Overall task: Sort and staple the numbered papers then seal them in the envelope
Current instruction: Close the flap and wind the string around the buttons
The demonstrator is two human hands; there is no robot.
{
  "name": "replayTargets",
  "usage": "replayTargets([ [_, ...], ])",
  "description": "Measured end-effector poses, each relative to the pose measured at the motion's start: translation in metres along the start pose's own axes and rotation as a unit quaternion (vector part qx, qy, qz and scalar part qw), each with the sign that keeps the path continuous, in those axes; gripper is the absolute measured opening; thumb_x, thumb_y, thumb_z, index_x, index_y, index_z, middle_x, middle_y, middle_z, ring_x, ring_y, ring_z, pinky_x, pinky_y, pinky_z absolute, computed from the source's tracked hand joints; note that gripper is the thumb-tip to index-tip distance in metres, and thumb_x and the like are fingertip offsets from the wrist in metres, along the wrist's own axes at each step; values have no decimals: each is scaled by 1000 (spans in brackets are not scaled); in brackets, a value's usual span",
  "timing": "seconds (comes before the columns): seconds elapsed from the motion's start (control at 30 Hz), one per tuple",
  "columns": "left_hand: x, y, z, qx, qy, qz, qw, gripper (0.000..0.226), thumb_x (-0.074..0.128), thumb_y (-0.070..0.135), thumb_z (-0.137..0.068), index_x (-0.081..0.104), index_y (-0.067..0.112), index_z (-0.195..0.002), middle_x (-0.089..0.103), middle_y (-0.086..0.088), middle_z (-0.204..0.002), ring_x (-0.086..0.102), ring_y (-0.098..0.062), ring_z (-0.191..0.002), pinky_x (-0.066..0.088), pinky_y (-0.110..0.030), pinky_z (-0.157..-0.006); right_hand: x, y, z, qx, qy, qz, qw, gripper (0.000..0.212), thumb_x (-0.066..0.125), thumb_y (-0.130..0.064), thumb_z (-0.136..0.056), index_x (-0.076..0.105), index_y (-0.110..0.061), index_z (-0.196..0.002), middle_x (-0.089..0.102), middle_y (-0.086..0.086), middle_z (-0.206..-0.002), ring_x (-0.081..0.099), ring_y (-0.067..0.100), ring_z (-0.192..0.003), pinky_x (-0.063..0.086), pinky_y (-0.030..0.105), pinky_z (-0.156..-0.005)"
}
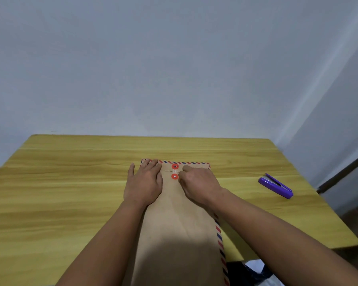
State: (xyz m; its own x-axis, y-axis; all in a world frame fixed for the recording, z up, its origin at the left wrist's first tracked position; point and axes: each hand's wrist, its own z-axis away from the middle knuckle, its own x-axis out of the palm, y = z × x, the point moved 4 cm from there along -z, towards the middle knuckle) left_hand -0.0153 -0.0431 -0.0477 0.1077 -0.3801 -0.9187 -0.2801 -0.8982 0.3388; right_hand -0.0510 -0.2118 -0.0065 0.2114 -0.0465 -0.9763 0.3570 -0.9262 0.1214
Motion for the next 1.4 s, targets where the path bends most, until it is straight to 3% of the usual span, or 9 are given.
replayTargets([
  [0.23,-1,1,0,-1,-7,-1,1000,47,34,34,-105,45,29,-151,36,12,-162,21,-10,-154,6,-52,-126,-6,-16,8,-18,-36,42,998,14,55,-15,-98,69,-13,-102,64,5,-96,67,33,-83,26,35,-53],
  [0.4,-1,0,0,0,-11,-2,1000,47,33,32,-105,44,30,-151,35,12,-163,20,-10,-155,6,-52,-125,-7,-25,6,-39,-17,-15,999,14,57,-16,-96,70,-14,-96,65,4,-94,65,31,-83,35,36,-59],
  [0.6,-3,0,0,5,-18,-5,1000,48,31,28,-106,41,30,-153,32,13,-165,17,-9,-156,3,-51,-126,0,-26,-10,-30,26,-105,994,26,50,-24,-104,74,-15,-102,64,3,-95,63,30,-80,47,38,-61],
  [0.73,-4,0,1,5,-11,-2,1000,47,31,28,-106,43,31,-151,34,13,-164,19,-8,-155,5,-51,-125,6,-17,-29,9,21,-135,991,27,47,-28,-105,74,-21,-106,63,1,-97,63,27,-87,43,35,-64],
  [1.0,-4,1,0,5,-6,-1,1000,47,33,28,-104,46,31,-149,35,14,-162,20,-8,-154,5,-51,-125,12,17,-50,135,-1,-182,974,20,59,-29,-98,78,-24,-101,71,-3,-104,64,24,-102,52,37,-78],
  [1.23,-1,0,-1,4,4,5,1000,46,36,27,-103,50,29,-147,39,12,-161,25,-10,-153,8,-53,-125,14,34,-54,215,-42,-227,949,17,65,-23,-87,79,-22,-79,75,-10,-83,69,18,-84,58,34,-71],
  [1.4,-2,0,-1,3,-1,0,1000,47,36,27,-103,48,29,-149,38,12,-162,23,-10,-154,7,-52,-125,22,50,-55,271,-78,-287,915,13,74,-20,-82,77,-16,-70,77,-3,-77,72,18,-80,63,41,-76],
])
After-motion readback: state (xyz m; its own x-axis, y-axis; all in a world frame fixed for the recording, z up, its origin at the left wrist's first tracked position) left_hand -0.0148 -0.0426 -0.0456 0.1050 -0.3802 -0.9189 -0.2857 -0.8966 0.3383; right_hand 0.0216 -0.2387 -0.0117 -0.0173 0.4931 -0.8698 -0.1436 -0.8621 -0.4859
